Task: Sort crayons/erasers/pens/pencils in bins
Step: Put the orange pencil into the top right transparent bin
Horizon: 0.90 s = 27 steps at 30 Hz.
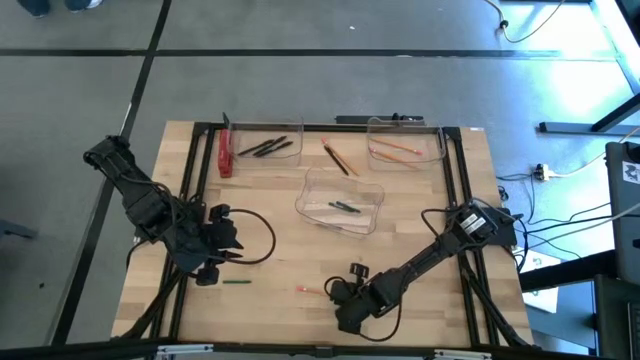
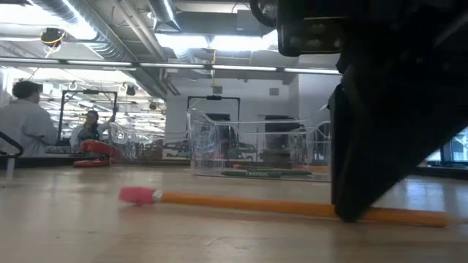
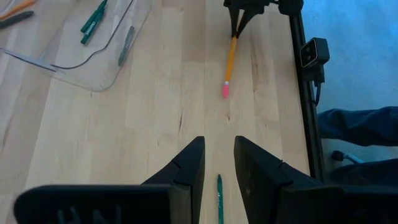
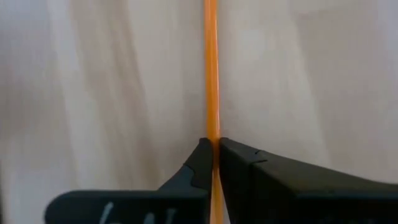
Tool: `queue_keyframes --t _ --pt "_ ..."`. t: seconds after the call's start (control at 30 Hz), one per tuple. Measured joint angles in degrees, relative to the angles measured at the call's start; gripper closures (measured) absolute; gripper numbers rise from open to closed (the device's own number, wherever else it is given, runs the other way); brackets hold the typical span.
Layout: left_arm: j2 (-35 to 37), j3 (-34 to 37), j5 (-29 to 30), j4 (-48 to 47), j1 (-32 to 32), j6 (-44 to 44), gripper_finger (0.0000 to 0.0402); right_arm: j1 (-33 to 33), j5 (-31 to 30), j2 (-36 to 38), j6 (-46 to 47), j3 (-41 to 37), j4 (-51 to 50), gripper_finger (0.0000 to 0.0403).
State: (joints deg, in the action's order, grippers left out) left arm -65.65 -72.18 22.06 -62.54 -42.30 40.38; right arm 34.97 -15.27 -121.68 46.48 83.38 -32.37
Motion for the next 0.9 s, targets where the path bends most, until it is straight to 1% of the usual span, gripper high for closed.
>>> queue_keyframes --t 0.07,0.17,0.3,0.43,0.57,0.7,0.8,0.9 --pt "0.0 0.0 0.0 0.0 0.0 0.0 0.0323 -0.2 -1.2 0.2 0.0 0.0 0.0 0.0388" --pt "0.0 0.0 0.3 0.0 0.0 0.0 0.0323 -0.6 -0.7 0.3 0.4 0.0 0.0 0.0390" --pt "0.0 0.0 0.8 0.0 0.0 0.0 0.0323 -1.3 1.0 0.5 1.3 -0.3 -0.2 0.0394" --pt "0.0 0.0 1.0 0.0 0.0 0.0 0.0323 -2.3 4.0 0.7 1.4 -0.3 -0.3 0.0392" --pt "0.0 0.0 1.0 0.0 0.0 0.0 0.0323 -3.2 7.3 0.7 1.4 0.1 -0.4 0.0376" --pt "0.0 0.0 1.0 0.0 0.0 0.0 0.0323 -4.0 10.6 0.6 1.3 0.0 -0.5 0.0350" --pt "0.0 0.0 1.0 0.0 0.0 0.0 0.0323 -4.2 10.7 0.6 1.1 -0.1 -0.7 0.0331" --pt "0.0 0.0 1.1 0.0 0.0 0.0 0.0323 -4.2 10.6 0.6 -0.1 -0.5 -0.6 0.0323"
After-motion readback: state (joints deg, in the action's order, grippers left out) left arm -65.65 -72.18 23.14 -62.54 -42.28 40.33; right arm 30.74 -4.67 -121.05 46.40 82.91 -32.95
